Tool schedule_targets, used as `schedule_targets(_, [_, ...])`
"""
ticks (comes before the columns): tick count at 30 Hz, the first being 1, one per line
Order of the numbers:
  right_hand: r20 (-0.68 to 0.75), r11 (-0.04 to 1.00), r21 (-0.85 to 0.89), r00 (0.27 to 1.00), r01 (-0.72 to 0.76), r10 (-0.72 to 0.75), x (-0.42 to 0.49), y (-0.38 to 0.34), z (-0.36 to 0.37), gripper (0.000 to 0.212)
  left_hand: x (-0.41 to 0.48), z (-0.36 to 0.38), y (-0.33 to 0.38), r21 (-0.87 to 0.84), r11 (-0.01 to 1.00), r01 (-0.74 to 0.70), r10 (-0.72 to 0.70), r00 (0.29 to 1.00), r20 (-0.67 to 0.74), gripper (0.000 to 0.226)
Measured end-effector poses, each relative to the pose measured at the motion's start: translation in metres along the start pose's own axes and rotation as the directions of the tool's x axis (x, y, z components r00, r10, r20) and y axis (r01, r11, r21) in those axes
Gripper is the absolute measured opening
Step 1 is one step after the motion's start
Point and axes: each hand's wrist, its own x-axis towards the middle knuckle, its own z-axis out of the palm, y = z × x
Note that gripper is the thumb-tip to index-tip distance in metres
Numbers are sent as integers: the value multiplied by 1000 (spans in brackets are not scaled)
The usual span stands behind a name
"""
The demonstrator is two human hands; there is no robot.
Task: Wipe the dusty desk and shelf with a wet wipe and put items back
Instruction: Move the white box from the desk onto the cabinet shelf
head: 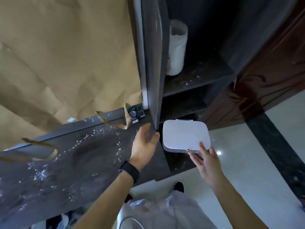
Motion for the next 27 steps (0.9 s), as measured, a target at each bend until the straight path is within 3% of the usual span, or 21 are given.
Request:
schedule_targets(2, [33, 1000, 3, 999, 4, -5, 23, -25, -2, 56, 8, 14, 26, -25, 993, -112, 109, 991, -83, 66])
schedule_targets(3, [64, 978, -182, 994, 100, -90, 27, -36, 2, 56, 12, 20, 38, -20, 988, -153, 150, 982, -119, 70])
schedule_targets(6, [169, 940, -300, 979, 160, -113, 40, -68, 33, 55, 19, 37, 67, 30, 973, -231, 232, 954, -191, 79])
schedule_targets(12, [238, 920, -344, 965, 188, -108, 78, -78, 83, 40, 15, 60, 88, 115, 972, -207, 230, 936, -265, 69])
schedule_targets(14, [239, 862, -452, 962, 228, -129, 89, -76, 96, 49, 13, 62, 90, 99, 976, -196, 217, 930, -297, 58])
schedule_targets(16, [224, 676, -675, 955, 295, -194, 99, -77, 105, 80, 12, 64, 90, 95, 976, -194, 215, 921, -326, 53])
schedule_targets(19, [281, 226, -908, 914, 353, -294, 111, -84, 107, 76, 14, 69, 91, 66, 981, -181, 193, 909, -369, 52])
schedule_targets(22, [399, 34, -898, 843, 439, -362, 110, -87, 95, 80, 15, 70, 89, 38, 985, -165, 167, 909, -383, 50])
schedule_targets(24, [560, -121, -809, 691, 576, -458, 105, -78, 81, 76, 16, 69, 89, 34, 985, -166, 166, 908, -385, 49])
schedule_targets(26, [728, -359, -683, 552, 636, -407, 105, -66, 73, 69, 16, 69, 89, 50, 984, -172, 178, 907, -382, 48])
schedule_targets(27, [767, -430, -641, 537, 636, -350, 108, -62, 72, 69, 16, 70, 89, 51, 984, -169, 175, 908, -381, 48])
